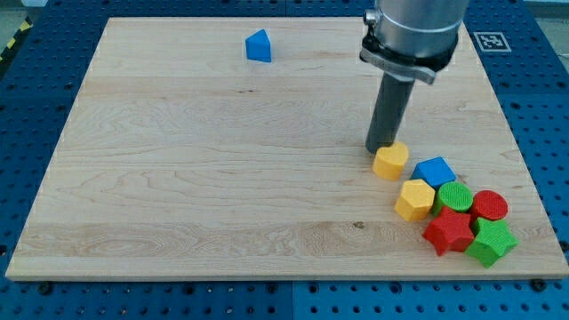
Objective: Push the blue triangle into the group of blocks
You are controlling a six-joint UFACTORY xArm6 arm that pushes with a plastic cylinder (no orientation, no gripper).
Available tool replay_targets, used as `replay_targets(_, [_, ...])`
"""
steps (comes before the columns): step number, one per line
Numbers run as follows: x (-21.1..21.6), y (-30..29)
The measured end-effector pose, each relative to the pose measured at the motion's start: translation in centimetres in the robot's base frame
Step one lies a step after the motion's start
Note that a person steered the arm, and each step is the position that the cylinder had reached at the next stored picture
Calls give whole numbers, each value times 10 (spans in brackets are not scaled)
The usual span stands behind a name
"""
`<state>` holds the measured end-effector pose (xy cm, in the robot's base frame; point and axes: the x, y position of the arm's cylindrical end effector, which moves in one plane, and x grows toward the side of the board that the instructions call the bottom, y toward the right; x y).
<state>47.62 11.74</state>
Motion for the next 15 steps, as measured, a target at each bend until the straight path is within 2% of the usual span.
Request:
replay_targets(1, [22, 5])
replay_targets(2, [18, 1])
replay_targets(3, [-10, -42])
replay_targets(4, [-41, -126])
replay_targets(5, [-103, -220])
replay_targets(6, [-186, -272])
replay_targets(7, [-255, -241])
replay_targets(8, [-251, -170])
replay_targets(9, [-229, -132])
replay_targets(10, [-218, -126])
replay_targets(12, [-262, -132])
replay_targets(14, [-227, -151])
replay_targets(15, [-227, -153])
